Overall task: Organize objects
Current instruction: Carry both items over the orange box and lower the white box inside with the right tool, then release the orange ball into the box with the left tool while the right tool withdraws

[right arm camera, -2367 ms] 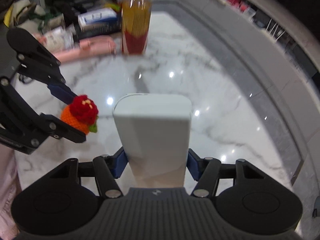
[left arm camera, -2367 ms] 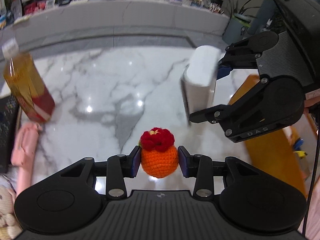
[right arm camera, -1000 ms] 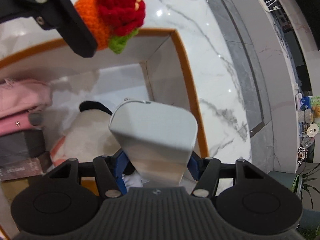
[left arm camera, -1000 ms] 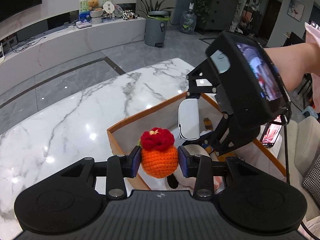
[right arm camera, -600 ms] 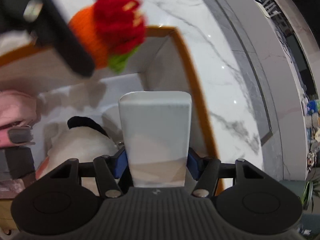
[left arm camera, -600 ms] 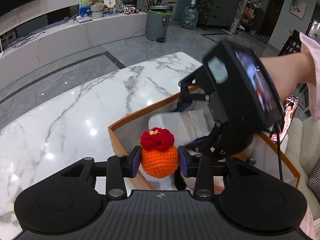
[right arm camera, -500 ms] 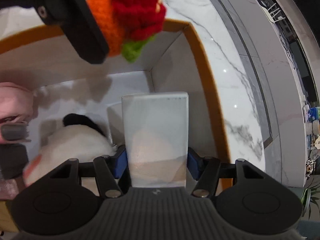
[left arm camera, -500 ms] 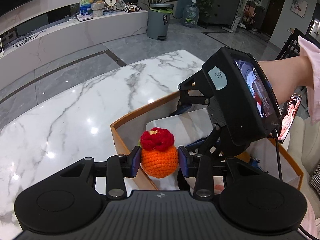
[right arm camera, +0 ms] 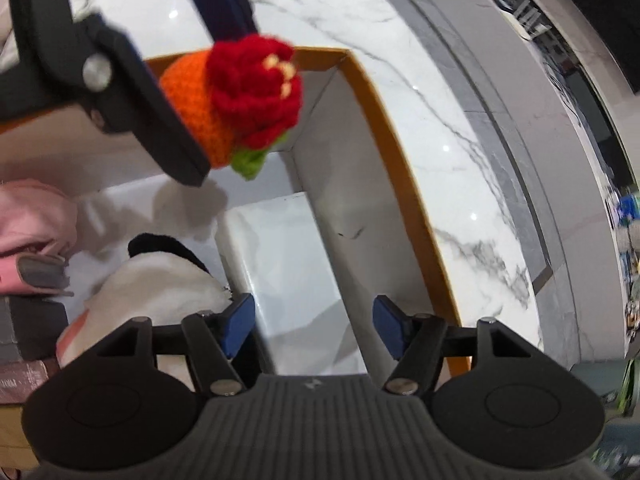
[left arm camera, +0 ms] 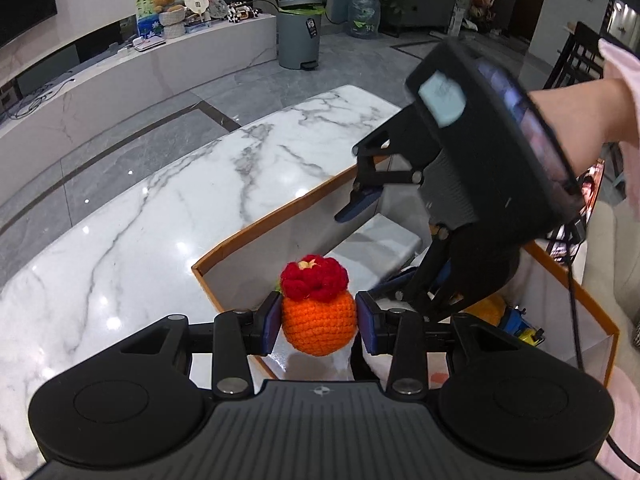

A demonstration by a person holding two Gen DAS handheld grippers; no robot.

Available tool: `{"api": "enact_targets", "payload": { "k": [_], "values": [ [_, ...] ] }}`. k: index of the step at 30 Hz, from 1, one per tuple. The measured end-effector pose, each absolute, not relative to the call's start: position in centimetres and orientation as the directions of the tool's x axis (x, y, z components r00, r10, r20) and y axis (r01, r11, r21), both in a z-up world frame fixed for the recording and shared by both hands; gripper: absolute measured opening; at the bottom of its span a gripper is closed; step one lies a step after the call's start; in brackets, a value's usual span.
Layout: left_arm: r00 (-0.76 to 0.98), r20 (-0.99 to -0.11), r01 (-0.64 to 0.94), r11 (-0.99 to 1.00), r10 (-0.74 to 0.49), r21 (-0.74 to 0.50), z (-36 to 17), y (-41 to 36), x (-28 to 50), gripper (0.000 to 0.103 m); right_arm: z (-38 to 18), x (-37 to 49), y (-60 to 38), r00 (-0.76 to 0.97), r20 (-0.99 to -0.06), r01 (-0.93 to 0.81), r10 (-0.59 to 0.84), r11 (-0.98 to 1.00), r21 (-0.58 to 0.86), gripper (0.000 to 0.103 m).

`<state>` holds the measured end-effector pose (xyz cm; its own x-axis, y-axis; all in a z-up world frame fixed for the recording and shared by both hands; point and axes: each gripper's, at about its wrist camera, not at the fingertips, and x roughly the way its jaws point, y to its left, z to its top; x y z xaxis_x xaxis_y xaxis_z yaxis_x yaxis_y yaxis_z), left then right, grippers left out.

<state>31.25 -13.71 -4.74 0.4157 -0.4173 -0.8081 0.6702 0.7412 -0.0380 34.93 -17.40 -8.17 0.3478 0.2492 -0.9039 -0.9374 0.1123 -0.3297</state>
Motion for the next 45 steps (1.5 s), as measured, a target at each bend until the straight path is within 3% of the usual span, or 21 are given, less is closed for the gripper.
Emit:
{"api": "enact_targets", "payload": {
  "k": [10,14,23,38,45],
  "values": [
    [0.346,-0.896,0.796,0.592,-0.279,0.124,-7.1,-17.2,30.2,0.046,-5.8,32.6,-19.8,0.42,-0.853,-0.896,0.311,0.294,-0.334,0.067],
    [0.388,-0.904,0.814,0.526,-0.179,0.245,-8.4,-18.2,29.1,0.047,-6.1,33.0,-21.0,0.442,-0.834,-0.881,0.33,0.333,-0.335,0.067],
    [0.369,-0.912,0.81,0.543,-0.18,0.221,-8.2,-18.0,28.9,0.06,-6.0,31.2,-22.0,0.469,-0.819,-0.862,0.33,0.375,-0.342,0.068],
    [0.532,-0.748,0.69,0.715,-0.397,0.112,0.0,-13.3,22.7,0.067,-0.2,24.0,-22.1,0.533,-0.761,-0.784,0.37,0.553,-0.28,0.075],
    [0.692,-0.604,0.538,0.84,-0.395,0.067,3.2,-8.9,16.7,0.081,3.4,17.1,-22.6,0.611,-0.663,-0.685,0.433,0.708,-0.169,0.084]
  ]
}}
